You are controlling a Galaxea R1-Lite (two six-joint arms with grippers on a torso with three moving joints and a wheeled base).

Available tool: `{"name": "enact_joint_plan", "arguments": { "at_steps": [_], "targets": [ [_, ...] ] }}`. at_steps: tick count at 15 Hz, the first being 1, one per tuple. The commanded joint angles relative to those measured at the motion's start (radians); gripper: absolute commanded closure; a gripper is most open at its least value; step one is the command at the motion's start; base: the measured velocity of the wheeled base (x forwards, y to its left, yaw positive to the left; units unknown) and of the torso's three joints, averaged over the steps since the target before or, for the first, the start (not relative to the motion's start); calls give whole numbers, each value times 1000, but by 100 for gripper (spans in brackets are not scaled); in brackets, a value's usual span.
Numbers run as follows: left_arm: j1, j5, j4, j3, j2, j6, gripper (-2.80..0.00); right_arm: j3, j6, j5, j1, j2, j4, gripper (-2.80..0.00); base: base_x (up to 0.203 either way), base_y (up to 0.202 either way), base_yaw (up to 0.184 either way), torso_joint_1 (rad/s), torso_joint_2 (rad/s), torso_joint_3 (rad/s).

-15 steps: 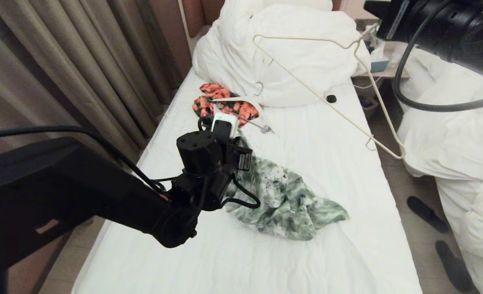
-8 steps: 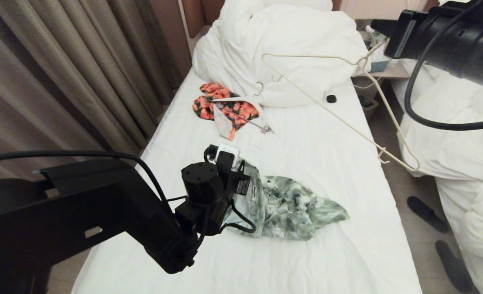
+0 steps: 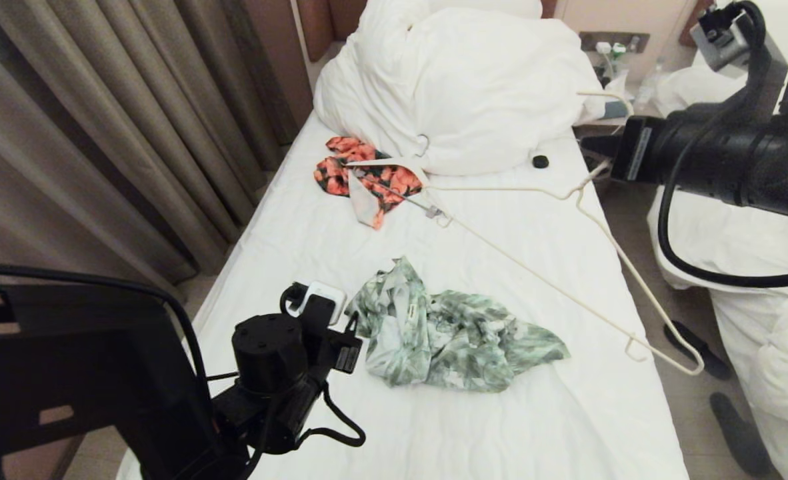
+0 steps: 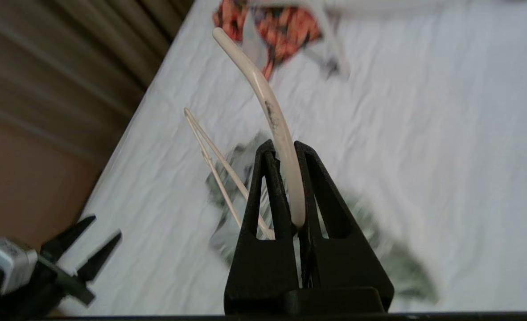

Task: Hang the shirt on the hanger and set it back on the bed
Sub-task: Place the hanger on the bed

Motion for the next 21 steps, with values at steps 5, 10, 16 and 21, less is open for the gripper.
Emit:
{"name": "enact_joint_plan", "arguments": {
  "at_steps": [5,10,16,21],
  "targets": [
    [139,22,-24,184,-174,-79,0,110,220,185,1,100,3,0,0,0,0,0,0,0],
    [157,16,-24,209,-184,-106,0,95,231,402,-43,340,-10,0,0,0,0,0,0,0],
    [189,-74,-24,188,-186,-172,0,15,42,491,-73,615,-65,0,0,0,0,0,0,0],
    [267,-179,-24,198,-214,-184,0,-88,-85,503,-84,744,-74,0,0,0,0,0,0,0]
  ]
}}
